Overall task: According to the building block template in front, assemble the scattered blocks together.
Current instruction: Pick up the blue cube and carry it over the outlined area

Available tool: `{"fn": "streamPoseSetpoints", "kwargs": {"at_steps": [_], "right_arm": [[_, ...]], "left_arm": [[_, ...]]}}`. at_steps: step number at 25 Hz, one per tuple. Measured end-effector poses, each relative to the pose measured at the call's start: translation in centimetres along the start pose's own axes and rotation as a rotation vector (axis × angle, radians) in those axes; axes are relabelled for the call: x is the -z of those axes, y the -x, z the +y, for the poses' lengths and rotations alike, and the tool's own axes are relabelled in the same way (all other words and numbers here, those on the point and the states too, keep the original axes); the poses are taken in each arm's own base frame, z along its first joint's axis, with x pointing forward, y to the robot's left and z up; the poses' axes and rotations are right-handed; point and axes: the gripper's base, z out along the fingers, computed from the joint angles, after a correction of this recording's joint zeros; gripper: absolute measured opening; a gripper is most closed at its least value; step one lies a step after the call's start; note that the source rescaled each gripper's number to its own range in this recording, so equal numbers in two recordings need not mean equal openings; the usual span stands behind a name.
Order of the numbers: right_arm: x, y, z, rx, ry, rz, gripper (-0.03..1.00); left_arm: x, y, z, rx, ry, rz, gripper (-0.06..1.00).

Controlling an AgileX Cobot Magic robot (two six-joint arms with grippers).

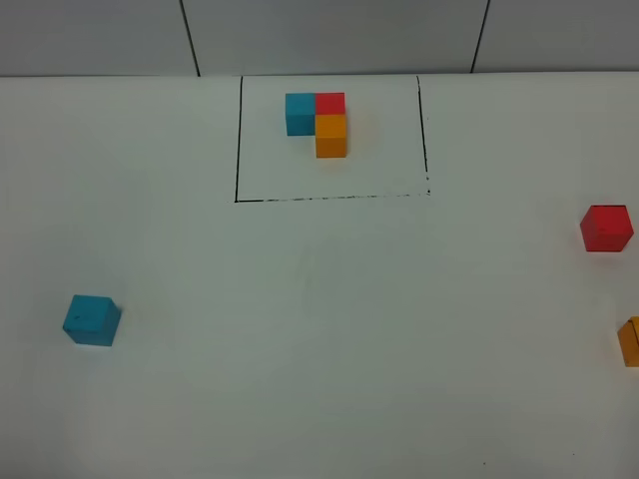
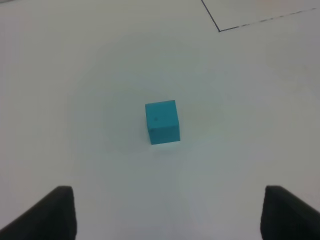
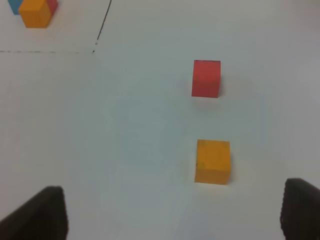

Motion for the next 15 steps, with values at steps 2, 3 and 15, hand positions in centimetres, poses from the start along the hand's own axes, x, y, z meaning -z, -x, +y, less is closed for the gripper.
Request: {"fn": "streamPoseSetpoints", "kwargs": {"at_steps": [2, 3, 15], "right_arm": [[0.0, 0.0, 0.0, 0.000, 0.000, 0.000, 0.74], [0.0, 0.0, 0.0, 0.000, 0.000, 0.000, 0.74], [0.0, 0.0, 0.0, 0.000, 0.000, 0.000, 0.74]], "left_arm": [[0.0, 0.0, 0.0, 0.000, 0.000, 0.000, 0.70], [0.0, 0.0, 0.0, 0.000, 0.000, 0.000, 0.70], [-0.2, 1.1, 0.4, -0.004, 0.023, 0.007, 0.70]]}}
